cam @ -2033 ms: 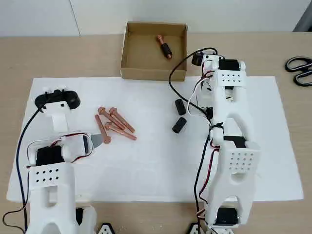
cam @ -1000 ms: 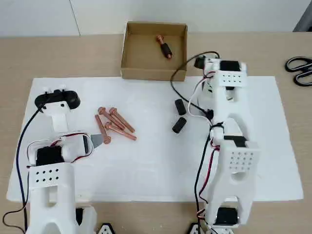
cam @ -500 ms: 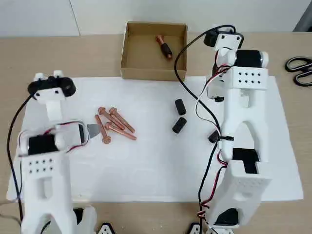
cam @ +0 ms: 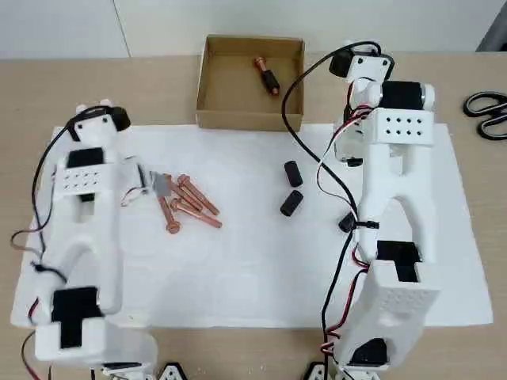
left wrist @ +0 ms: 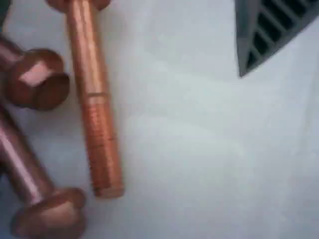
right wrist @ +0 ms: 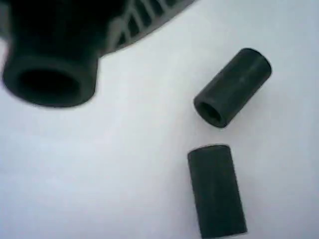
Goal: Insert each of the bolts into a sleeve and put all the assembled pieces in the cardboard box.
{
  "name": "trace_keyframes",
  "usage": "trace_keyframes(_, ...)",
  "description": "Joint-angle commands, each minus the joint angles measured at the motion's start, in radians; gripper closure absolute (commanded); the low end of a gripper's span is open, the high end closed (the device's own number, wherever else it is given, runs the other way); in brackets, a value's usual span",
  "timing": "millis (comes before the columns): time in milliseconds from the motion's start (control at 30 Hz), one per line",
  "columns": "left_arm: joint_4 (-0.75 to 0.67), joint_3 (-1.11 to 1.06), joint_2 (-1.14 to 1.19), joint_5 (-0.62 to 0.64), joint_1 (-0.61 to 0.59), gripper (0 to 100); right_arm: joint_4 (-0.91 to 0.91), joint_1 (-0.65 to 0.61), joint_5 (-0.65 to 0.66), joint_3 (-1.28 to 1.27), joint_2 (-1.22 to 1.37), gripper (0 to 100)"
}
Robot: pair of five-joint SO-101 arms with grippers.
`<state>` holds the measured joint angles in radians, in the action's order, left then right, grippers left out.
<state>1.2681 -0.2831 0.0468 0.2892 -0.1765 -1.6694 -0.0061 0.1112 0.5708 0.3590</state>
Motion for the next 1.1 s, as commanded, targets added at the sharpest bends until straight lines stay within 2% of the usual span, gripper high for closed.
trace_keyframes(0, 0.006, 0.087, 0.002, 0.157, 0.092, 70, -0.013, 0.002, -0.003, 0.005, -0.065, 99.5)
trace_keyframes(100, -0.002, 0.093, 0.009, 0.261, 0.166, 70, -0.013, 0.002, -0.003, 0.005, -0.065, 99.5)
trace_keyframes(233, -0.097, 0.088, 0.009, 0.298, 0.247, 71, -0.013, 0.002, -0.003, 0.005, -0.065, 99.5)
trace_keyframes(367, -0.13, 0.081, 0.011, 0.445, 0.278, 76, -0.013, 0.002, -0.003, 0.005, -0.064, 99.5)
trace_keyframes(433, -0.157, 0.067, 0.011, 0.48, 0.279, 78, -0.013, 0.002, -0.003, 0.005, -0.064, 99.5)
trace_keyframes(733, -0.311, -0.07, 0.011, 0.511, 0.279, 79, -0.012, 0.002, -0.003, 0.005, -0.064, 99.5)
trace_keyframes(1067, -0.325, -0.082, 0.044, 0.548, 0.276, 79, -0.012, 0.002, -0.005, 0.005, -0.064, 99.5)
